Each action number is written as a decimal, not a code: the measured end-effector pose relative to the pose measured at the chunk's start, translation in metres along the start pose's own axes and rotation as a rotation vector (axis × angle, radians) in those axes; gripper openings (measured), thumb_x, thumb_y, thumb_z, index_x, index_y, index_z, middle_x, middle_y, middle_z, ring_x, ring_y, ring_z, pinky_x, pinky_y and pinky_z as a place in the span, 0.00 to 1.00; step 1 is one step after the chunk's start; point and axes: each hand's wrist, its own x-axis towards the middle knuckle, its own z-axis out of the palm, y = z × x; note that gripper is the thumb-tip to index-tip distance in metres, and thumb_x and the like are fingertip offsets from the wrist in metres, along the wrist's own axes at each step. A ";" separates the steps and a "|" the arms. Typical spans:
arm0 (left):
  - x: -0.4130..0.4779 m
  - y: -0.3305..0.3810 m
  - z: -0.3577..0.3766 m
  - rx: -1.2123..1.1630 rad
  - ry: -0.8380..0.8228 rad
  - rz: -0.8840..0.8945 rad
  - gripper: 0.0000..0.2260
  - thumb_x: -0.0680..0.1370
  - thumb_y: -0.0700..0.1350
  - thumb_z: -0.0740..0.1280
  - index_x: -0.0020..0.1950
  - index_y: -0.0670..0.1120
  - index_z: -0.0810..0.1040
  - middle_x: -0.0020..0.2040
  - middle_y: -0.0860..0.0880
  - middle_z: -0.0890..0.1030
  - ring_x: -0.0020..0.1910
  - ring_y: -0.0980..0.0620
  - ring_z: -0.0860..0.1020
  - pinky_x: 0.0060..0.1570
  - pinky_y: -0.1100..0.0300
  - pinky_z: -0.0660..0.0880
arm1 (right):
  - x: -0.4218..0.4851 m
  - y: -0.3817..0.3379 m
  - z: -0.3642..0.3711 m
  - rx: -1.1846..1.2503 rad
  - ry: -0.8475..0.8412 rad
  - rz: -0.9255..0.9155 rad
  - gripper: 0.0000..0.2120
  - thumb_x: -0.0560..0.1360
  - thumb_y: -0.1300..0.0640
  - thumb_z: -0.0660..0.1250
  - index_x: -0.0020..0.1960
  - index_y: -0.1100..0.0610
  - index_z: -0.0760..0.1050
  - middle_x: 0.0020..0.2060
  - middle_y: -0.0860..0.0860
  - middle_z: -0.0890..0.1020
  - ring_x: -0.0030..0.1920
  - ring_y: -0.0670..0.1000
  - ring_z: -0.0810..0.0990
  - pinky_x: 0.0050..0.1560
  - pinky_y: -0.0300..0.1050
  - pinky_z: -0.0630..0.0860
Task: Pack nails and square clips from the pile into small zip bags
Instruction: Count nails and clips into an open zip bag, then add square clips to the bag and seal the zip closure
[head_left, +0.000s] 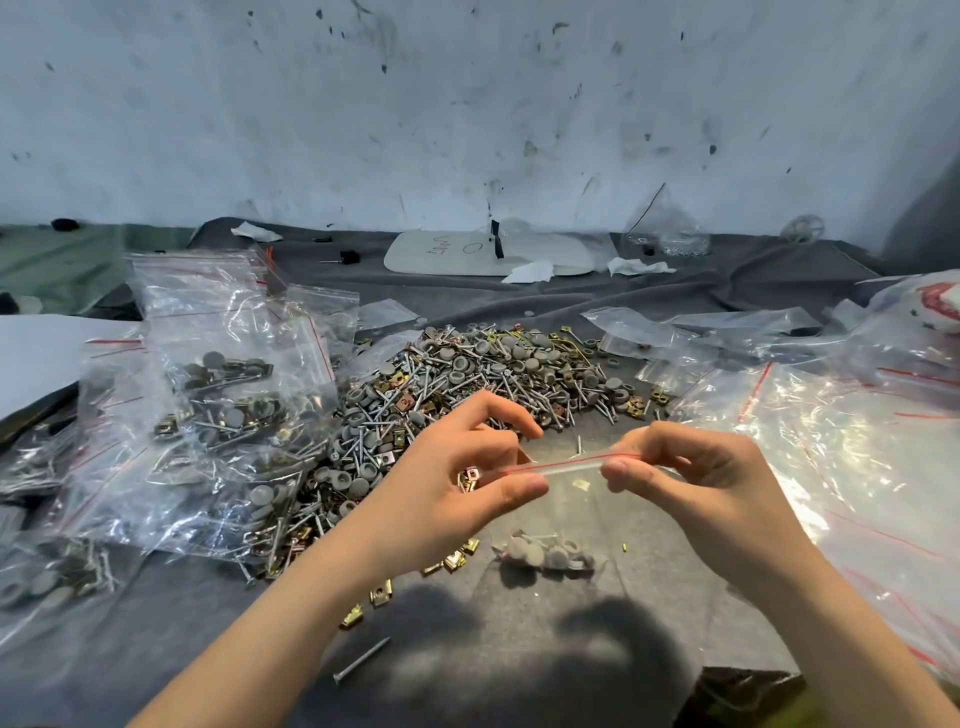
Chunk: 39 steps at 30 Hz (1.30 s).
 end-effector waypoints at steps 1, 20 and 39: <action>0.000 -0.002 0.000 -0.029 -0.001 -0.015 0.15 0.74 0.51 0.69 0.31 0.46 0.71 0.54 0.57 0.75 0.49 0.52 0.78 0.52 0.57 0.75 | 0.000 0.000 0.000 -0.001 0.002 -0.001 0.06 0.67 0.51 0.72 0.35 0.52 0.81 0.33 0.51 0.82 0.36 0.45 0.78 0.41 0.33 0.72; 0.015 0.001 -0.083 -0.802 0.601 -0.327 0.08 0.77 0.45 0.65 0.46 0.40 0.74 0.36 0.47 0.85 0.43 0.46 0.84 0.34 0.64 0.80 | -0.003 0.042 -0.003 0.138 0.327 0.245 0.03 0.72 0.58 0.70 0.41 0.53 0.82 0.37 0.53 0.84 0.37 0.46 0.81 0.39 0.34 0.76; 0.006 -0.023 0.075 0.070 0.339 -0.052 0.28 0.76 0.46 0.65 0.71 0.63 0.58 0.74 0.65 0.47 0.70 0.73 0.51 0.70 0.67 0.49 | 0.015 0.095 -0.055 -1.040 0.097 0.507 0.11 0.76 0.50 0.64 0.39 0.56 0.72 0.51 0.54 0.79 0.54 0.59 0.77 0.44 0.48 0.68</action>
